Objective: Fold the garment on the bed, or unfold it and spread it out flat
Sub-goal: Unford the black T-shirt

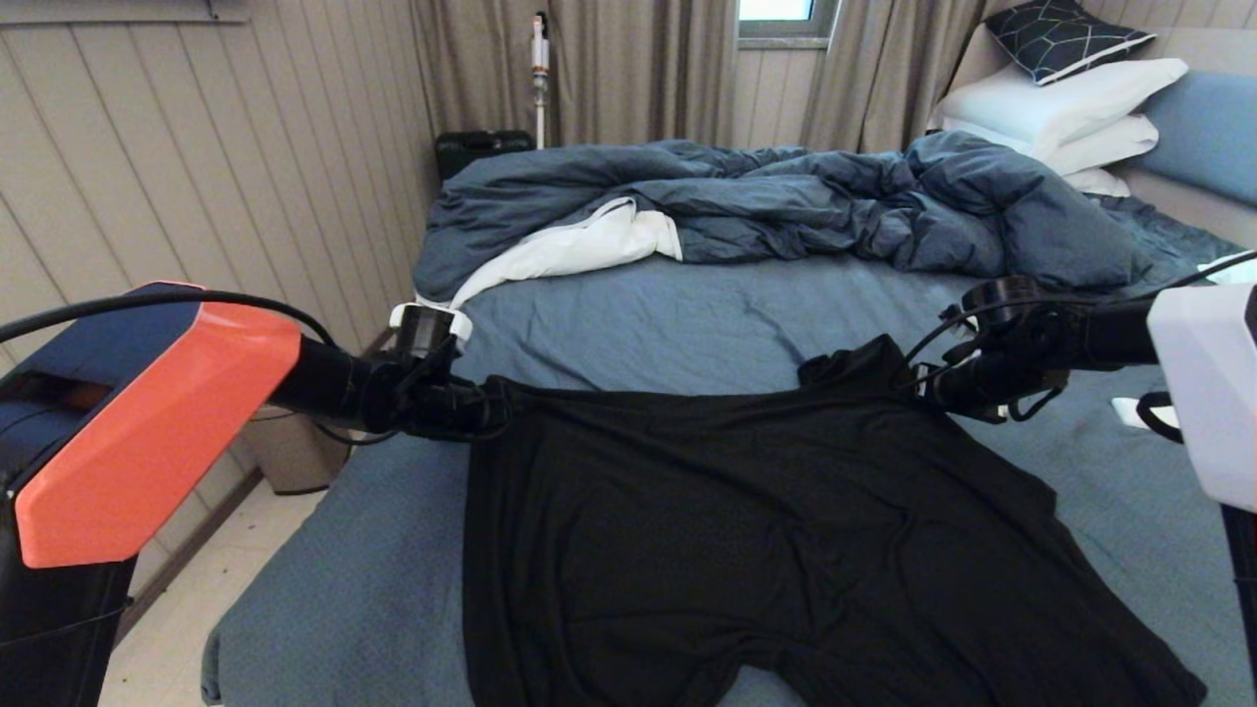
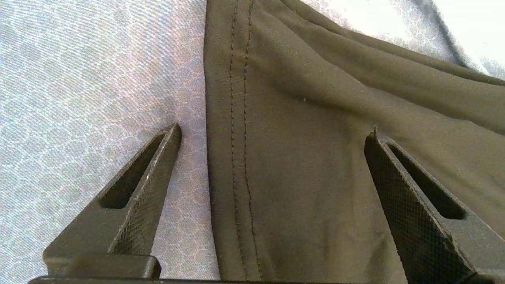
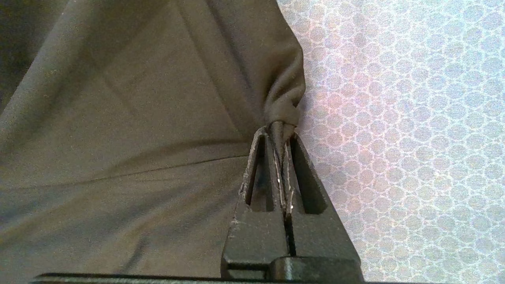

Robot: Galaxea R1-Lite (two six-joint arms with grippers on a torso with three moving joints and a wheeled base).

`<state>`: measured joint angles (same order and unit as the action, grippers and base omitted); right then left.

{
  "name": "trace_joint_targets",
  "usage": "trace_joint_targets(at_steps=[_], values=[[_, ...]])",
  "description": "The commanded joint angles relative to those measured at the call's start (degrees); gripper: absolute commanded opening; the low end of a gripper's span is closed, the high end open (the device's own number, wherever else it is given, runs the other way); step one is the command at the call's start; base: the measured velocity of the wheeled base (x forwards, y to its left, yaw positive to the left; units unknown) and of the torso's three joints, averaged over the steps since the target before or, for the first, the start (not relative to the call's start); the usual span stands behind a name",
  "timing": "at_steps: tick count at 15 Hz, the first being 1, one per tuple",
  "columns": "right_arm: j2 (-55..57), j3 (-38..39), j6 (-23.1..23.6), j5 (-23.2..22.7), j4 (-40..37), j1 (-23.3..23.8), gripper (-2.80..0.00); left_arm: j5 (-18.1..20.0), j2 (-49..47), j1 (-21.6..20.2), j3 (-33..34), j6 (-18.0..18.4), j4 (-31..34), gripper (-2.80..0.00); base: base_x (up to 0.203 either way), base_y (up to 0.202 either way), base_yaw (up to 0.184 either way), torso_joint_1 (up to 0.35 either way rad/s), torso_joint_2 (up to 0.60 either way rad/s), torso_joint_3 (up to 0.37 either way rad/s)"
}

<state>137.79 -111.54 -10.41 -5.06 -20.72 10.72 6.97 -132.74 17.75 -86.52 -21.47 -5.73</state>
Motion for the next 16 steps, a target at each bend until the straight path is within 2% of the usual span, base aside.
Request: trace_joint_targets(at_steps=[1, 2, 11, 16], values=[[0.11, 0.01, -0.05, -0.04, -0.11, 0.01, -2.8, 0.06, -0.24, 0.0, 0.12, -0.15, 0.02, 0.0, 0.0, 0.0, 0.0, 0.0, 0.0, 0.0], [0.02, 0.01, -0.05, -0.04, -0.11, 0.01, -2.8, -0.03, -0.24, 0.0, 0.31, -0.07, 0.02, -2.8, 0.0, 0.0, 0.0, 0.0, 0.0, 0.0], [0.11, -0.19, -0.11, 0.14, 0.12, -0.04, -2.8, 0.02, 0.61, -0.02, 1.03, -0.1, -1.55, -2.8, 0.0, 0.0, 0.0, 0.0, 0.0, 0.0], [0.02, -0.25, -1.37, 0.72, 7.91, 0.33, -2.8, -1.59, 2.36, -0.61, -0.42, 0.06, -4.85, -2.8, 0.0, 0.0, 0.0, 0.0, 0.0, 0.0]])
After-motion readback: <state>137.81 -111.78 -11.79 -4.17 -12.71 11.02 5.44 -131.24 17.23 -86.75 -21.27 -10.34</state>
